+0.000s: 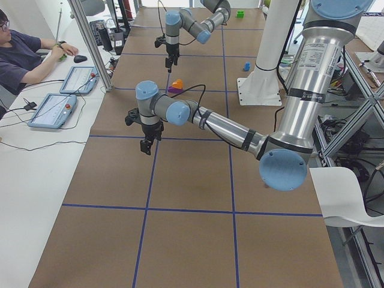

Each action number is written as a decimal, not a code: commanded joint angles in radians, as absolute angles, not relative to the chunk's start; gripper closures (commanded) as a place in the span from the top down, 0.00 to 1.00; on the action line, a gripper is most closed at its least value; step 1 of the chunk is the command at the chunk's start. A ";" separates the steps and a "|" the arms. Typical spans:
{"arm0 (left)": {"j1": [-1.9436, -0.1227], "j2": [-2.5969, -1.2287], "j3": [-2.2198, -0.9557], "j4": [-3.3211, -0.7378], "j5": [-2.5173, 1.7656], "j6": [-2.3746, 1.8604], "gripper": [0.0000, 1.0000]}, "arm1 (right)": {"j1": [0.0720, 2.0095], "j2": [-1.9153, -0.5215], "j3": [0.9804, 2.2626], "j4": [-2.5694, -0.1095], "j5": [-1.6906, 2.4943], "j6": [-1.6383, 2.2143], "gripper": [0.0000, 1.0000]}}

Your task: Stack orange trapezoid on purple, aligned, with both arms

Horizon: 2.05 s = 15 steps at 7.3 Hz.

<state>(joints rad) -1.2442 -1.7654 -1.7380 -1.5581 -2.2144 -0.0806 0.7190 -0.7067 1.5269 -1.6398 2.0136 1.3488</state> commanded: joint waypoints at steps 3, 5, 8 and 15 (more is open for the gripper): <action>-1.410 -1.614 -1.741 -1.600 -2.240 0.041 1.00 | 1.053 -1.093 1.772 -1.712 2.193 0.778 1.00; -1.434 -1.608 -1.750 -1.611 -2.246 0.041 1.00 | 1.240 -1.246 1.761 -1.716 2.282 0.410 1.00; -1.512 -1.542 -1.758 -1.618 -2.247 0.044 1.00 | 1.319 -1.405 1.764 -1.704 2.269 0.333 1.00; -1.514 -1.483 -1.738 -1.517 -2.259 0.046 1.00 | 1.503 -1.531 1.592 -1.536 2.353 0.124 1.00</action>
<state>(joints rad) -1.5158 -1.4836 -1.7377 -1.5586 -2.2490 0.0469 1.4962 -1.5138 1.6088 -1.5394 2.3443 0.1401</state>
